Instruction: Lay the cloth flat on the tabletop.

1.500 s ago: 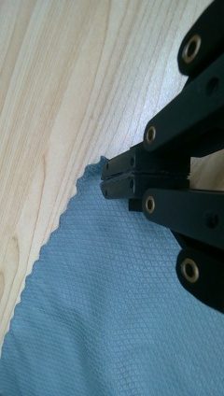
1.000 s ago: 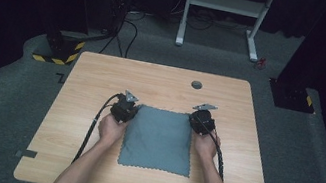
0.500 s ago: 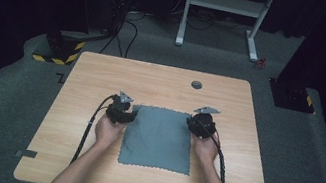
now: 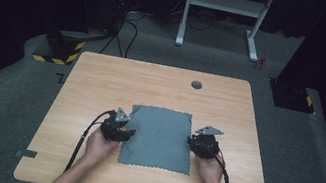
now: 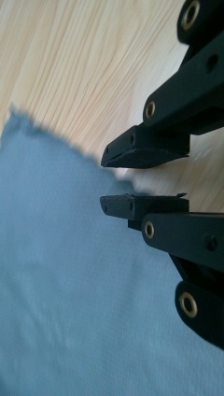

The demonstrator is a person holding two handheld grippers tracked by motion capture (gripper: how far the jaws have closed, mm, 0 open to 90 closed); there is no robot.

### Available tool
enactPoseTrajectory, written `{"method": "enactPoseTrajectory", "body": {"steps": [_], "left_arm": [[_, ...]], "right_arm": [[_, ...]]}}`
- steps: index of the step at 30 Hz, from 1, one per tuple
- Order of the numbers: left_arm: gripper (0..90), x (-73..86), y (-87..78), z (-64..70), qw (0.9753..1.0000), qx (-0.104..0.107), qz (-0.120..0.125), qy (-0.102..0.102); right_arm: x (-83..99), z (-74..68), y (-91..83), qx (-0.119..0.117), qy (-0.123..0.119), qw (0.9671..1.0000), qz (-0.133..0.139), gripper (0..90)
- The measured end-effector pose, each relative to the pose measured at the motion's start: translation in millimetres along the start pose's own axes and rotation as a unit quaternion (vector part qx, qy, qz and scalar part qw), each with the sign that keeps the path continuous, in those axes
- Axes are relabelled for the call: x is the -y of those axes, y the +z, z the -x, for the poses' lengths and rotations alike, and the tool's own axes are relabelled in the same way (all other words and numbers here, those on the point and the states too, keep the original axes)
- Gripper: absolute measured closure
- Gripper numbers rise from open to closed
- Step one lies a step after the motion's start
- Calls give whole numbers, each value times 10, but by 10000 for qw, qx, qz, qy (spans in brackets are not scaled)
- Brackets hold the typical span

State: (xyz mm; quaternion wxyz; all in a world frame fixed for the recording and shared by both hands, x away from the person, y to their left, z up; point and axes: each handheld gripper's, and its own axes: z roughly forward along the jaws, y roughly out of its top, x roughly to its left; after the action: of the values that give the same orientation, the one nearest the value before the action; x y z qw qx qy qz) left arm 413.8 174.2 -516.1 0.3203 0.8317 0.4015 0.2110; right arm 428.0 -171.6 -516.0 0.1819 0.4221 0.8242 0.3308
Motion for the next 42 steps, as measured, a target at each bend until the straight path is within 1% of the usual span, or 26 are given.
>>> {"method": "enactPoseTrajectory", "body": {"steps": [1, 2, 4, 5, 6, 7, 8, 9, 10, 11, 12, 13, 14, 16, 17, 18, 19, 20, 22, 23, 24, 26, 29, 30, 31, 42], "left_arm": [[495, 13, -27, -8, 10000, -36, -54, -42], [496, 37, -69, 0, 10000, -28, -20, -94], [495, 74, -150, 37, 9997, 123, 161, -157], [495, 91, -196, 77, 9992, 255, 258, -179], [494, 108, -236, 128, 9985, 396, 345, -166], [493, 126, -268, 179, 9979, 510, 389, -92], [492, 141, -281, 230, 9975, 601, 374, -24], [489, 163, -282, 285, 9972, 706, 258, 65], [486, 186, -279, 318, 9972, 724, 171, 99], [486, 206, -275, 330, 9972, 723, 105, 133], [486, 234, -275, 347, 9979, 627, -12, 190], [479, 268, -294, 345, 9980, 596, 45, 207], [479, 297, -320, 330, 9981, 590, 36, 169], [478, 354, -382, 300, 9986, 531, -10, 56], [479, 369, -406, 298, 9987, 505, -40, 63], [478, 388, -437, 301, 9987, 505, -34, 85], [477, 403, -464, 312, 9984, 563, 43, 67], [475, 410, -482, 329, 9978, 649, 110, 28], [468, 404, -479, 381, 9973, 716, 159, 66], [466, 402, -453, 411, 9973, 714, 150, 92], [463, 405, -420, 434, 9974, 701, 102, 140], [455, 438, -408, 450, 9975, 667, 237, 64], [448, 482, -425, 454, 9975, 614, 330, 56], [448, 522, -439, 447, 9972, 626, 399, -19], [446, 552, -457, 449, 9973, 595, 441, -30], [444, 606, -513, 497, 9973, 579, 454, -60]], "right_arm": [[9, 6, -23, 62, 36, 10000, 12, 753], [19, 4, -52, 36, 61, 9999, 94, 752], [34, -51, -116, -79, 40, 9996, 256, 755], [37, -92, -144, -156, -59, 9994, 316, 758], [43, -144, -165, -237, -157, 9990, 345, 760], [52, -197, -179, -298, -256, 9987, 334, 760], [66, -238, -184, -350, -350, 9983, 315, 760], [87, -269, -182, -392, -377, 9982, 256, 760], [120, -281, -165, -381, -418, 9982, 184, 760], [153, -274, -145, -342, -437, 9984, 117, 758], [182, -260, -143, -347, -405, 9985, 142, 760], [209, -235, -158, -366, -311, 9987, 177, 761], [228, -202, -192, -212, -367, 9990, 134, 755], [239, -193, -212, -171, -366, 9991, 106, 750], [256, -190, -239, -151, -341, 9993, 105, 744], [266, -193, -257, -165, -331, 9992, 151, 740], [277, -208, -288, -232, -302, 9990, 222, 734], [286, -238, -317, -304, -313, 9986, 306, 725], [304, -326, -355, -498, -372, 9971, 432, 703], [315, -378, -360, -579, -421, 9965, 436, 690], [329, -428, -357, -597, -499, 9961, 407, 681], [401, -516, -336, -526, -666, 9960, 287, 664], [450, -502, -358, -543, -606, 9961, 331, 651], [462, -486, -369, -574, -601, 9960, 332, 644], [508, -465, -413, -605, -577, 9960, 322, 636], [602, -493, -502, -568, -584, 9961, 335, 637]]}}
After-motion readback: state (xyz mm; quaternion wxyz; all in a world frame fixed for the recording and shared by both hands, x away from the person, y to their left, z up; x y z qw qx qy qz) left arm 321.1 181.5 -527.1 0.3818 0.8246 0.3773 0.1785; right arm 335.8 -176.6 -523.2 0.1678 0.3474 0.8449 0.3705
